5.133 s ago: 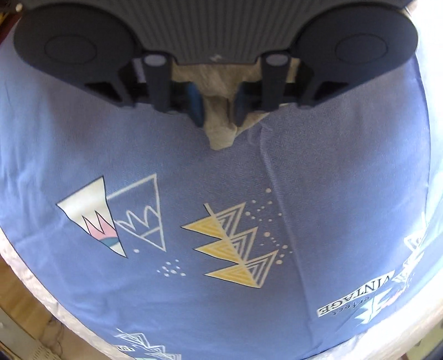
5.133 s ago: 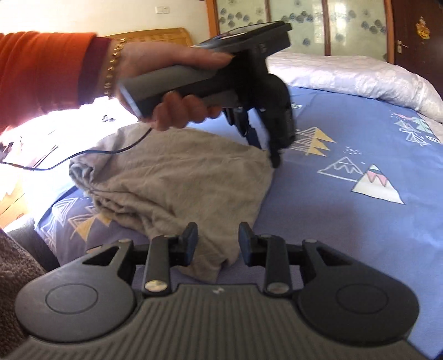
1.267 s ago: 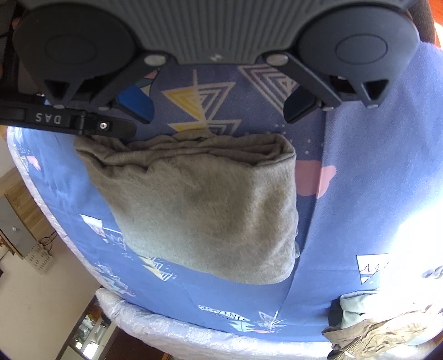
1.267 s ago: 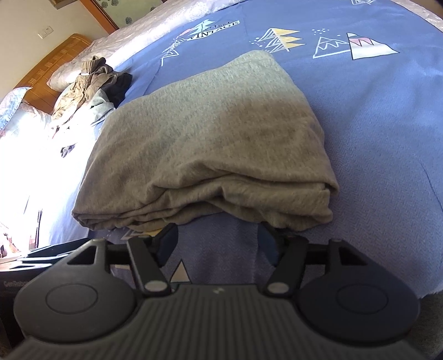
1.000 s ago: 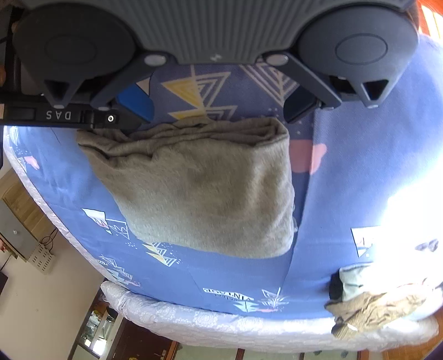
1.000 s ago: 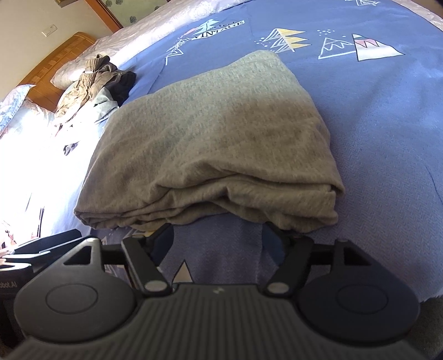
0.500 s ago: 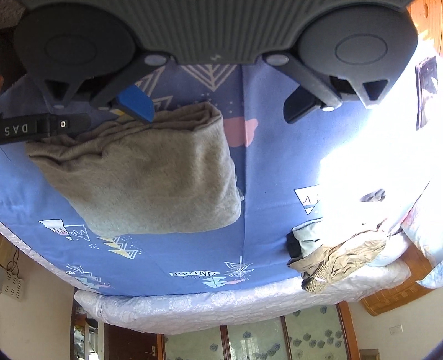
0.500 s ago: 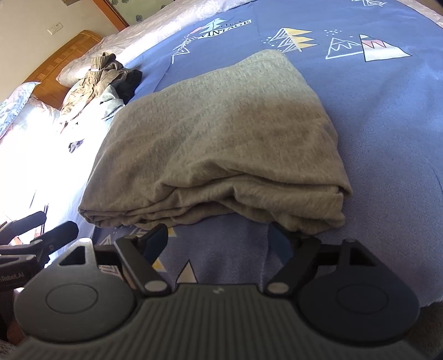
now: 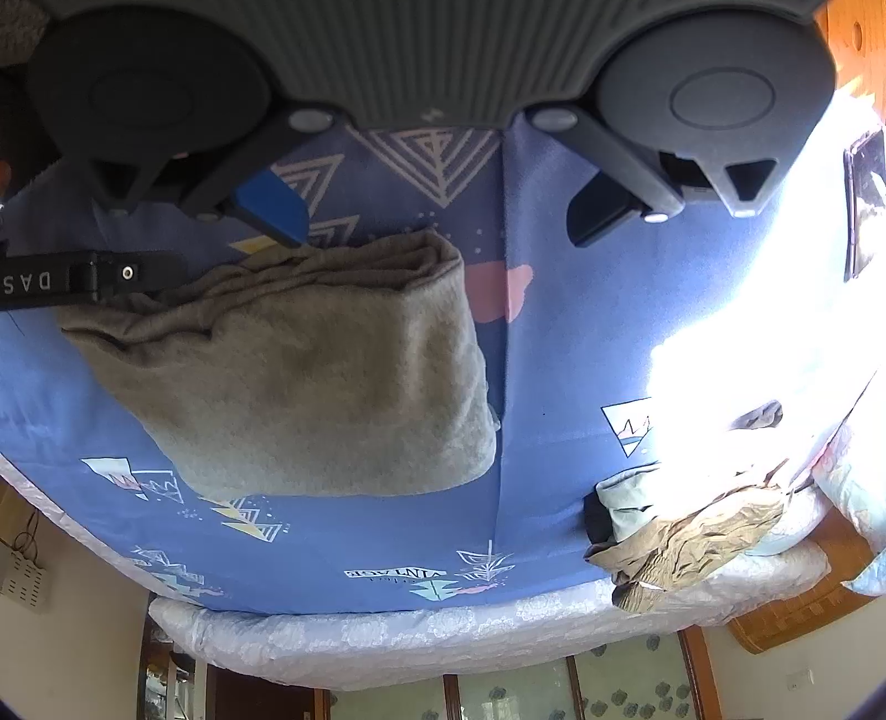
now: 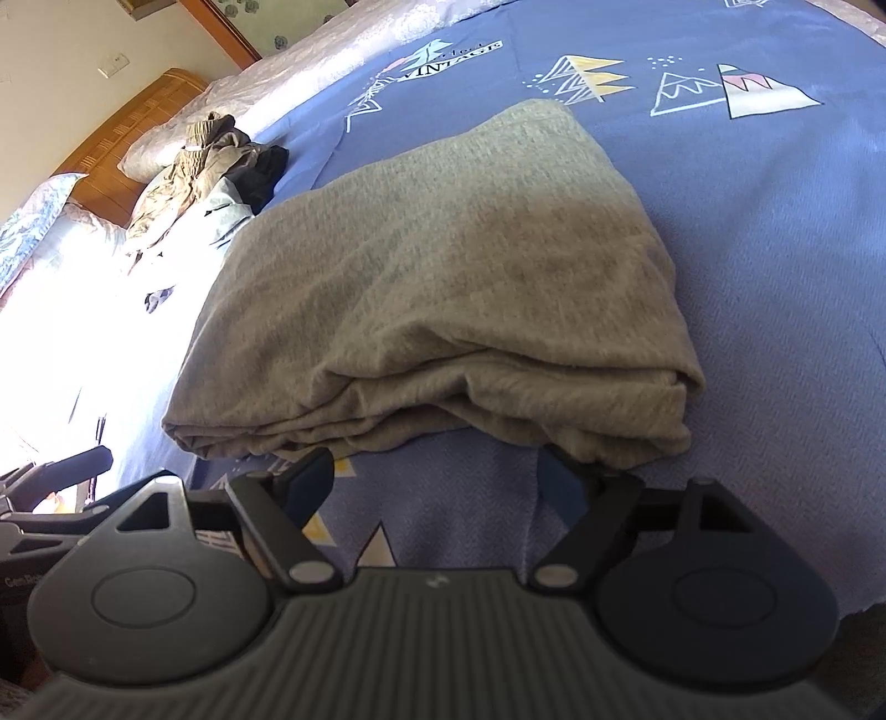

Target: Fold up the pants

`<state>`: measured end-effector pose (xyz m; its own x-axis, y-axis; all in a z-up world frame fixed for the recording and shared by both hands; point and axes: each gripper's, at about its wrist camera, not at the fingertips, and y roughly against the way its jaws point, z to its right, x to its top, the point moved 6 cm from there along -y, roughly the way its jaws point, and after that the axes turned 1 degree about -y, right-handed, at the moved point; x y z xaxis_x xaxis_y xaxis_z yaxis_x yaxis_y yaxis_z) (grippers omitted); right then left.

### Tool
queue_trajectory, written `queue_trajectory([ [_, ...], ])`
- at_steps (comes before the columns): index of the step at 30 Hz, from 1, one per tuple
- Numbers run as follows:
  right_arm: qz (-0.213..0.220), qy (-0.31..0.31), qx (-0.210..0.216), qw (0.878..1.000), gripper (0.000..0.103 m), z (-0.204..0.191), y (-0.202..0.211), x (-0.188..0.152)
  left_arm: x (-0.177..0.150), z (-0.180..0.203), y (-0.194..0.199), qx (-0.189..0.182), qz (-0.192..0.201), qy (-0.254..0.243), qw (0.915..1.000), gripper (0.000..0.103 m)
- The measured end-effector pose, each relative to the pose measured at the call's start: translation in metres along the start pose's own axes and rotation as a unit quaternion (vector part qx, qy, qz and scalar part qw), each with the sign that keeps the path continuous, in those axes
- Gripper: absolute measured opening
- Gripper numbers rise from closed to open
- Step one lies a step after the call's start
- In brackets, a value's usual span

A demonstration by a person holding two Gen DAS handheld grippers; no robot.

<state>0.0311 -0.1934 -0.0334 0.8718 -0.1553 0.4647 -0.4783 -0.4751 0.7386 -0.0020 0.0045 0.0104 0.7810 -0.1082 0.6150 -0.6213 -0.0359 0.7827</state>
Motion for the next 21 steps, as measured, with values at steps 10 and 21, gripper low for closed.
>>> queue_trajectory([
  [10,0.000,0.000,0.000,1.000,0.083,-0.0001,0.0002,-0.0001,-0.0031,0.0010,-0.0058,-0.005,-0.015,0.003,0.9999,0.103],
  [21,0.001,0.000,0.000,1.000,0.083,0.0004,0.0004,-0.0002,-0.0057,0.0003,-0.0081,-0.004,-0.024,0.006,0.9997,0.103],
])
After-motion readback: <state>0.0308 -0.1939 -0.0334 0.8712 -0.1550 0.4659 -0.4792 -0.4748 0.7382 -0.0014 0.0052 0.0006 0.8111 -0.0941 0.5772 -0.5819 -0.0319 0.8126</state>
